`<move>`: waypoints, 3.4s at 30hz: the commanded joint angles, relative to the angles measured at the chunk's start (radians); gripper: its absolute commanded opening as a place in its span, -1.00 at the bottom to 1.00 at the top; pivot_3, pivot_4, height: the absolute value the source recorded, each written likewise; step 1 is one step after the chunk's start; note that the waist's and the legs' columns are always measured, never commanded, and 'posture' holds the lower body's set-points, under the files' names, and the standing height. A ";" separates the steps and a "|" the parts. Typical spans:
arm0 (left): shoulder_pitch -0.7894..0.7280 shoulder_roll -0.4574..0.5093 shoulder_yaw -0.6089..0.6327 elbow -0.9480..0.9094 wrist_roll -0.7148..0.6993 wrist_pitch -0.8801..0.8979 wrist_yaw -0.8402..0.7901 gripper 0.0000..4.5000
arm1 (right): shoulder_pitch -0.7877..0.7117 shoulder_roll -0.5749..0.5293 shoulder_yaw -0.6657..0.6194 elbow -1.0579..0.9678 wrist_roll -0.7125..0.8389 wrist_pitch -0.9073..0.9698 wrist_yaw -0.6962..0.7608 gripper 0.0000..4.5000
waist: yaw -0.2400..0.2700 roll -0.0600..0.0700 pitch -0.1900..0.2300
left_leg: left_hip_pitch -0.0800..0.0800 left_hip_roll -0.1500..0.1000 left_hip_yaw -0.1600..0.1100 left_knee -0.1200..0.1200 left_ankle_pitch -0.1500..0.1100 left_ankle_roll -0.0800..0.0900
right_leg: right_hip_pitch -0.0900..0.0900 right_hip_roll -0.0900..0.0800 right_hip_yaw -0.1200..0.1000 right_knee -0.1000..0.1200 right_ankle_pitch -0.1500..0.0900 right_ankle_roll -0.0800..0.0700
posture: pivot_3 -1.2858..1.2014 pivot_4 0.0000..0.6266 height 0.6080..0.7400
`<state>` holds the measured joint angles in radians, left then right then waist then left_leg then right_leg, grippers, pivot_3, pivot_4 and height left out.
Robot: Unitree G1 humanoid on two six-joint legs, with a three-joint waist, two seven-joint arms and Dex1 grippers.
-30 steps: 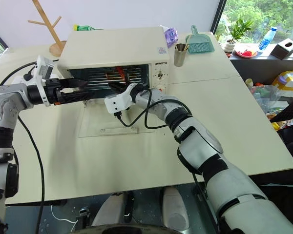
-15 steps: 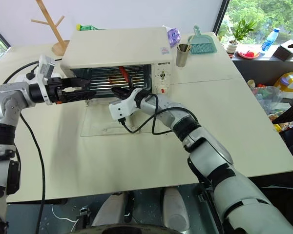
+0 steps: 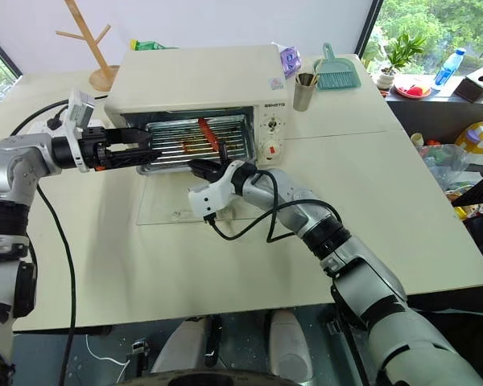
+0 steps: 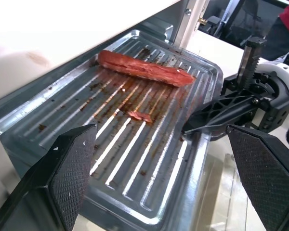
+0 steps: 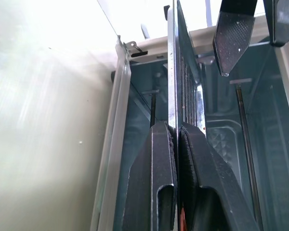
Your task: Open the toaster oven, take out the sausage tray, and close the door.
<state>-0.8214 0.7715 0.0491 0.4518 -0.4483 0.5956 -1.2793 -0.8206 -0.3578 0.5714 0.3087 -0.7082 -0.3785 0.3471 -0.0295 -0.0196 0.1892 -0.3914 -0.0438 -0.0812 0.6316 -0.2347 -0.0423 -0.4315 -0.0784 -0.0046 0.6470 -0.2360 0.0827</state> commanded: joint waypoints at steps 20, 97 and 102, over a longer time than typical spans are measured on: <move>-0.054 0.007 0.011 0.051 0.041 -0.039 -0.014 1.00 | 0.121 -0.097 -0.096 -0.232 0.084 -0.008 0.101 -0.97 | 0.009 -0.001 0.000 | 0.000 0.001 0.002 0.001 0.000 0.000 | 0.001 0.001 0.000 0.000 0.000 0.000 | 0.03 -0.52 1.00; 0.612 -0.234 0.238 -0.495 -1.520 0.656 1.211 -0.99 | 0.316 -0.315 -0.235 -0.512 0.390 -0.129 0.406 -1.00 | 0.019 -0.004 -0.001 | 0.003 0.002 -0.002 0.001 0.000 0.000 | 0.004 -0.002 0.001 -0.002 0.000 -0.001 | 0.03 -0.52 1.00; 0.615 -0.232 0.211 -0.490 -1.524 0.616 1.208 -0.99 | 0.326 -0.315 -0.237 -0.524 0.388 -0.127 0.409 -1.00 | 0.019 -0.004 -0.001 | 0.003 0.002 -0.002 0.001 0.000 0.000 | 0.004 -0.001 0.001 -0.003 -0.002 -0.003 | 0.03 -0.52 1.00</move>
<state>-0.2019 0.5386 0.2590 -0.0075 -1.9448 1.2291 -0.0599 -0.4953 -0.6781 0.3609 -0.1699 -0.3412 -0.5060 0.7667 -0.0103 -0.0240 0.1885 -0.3884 -0.0415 -0.0828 0.6328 -0.2350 -0.0421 -0.4271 -0.0799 -0.0033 0.6444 -0.2379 0.0792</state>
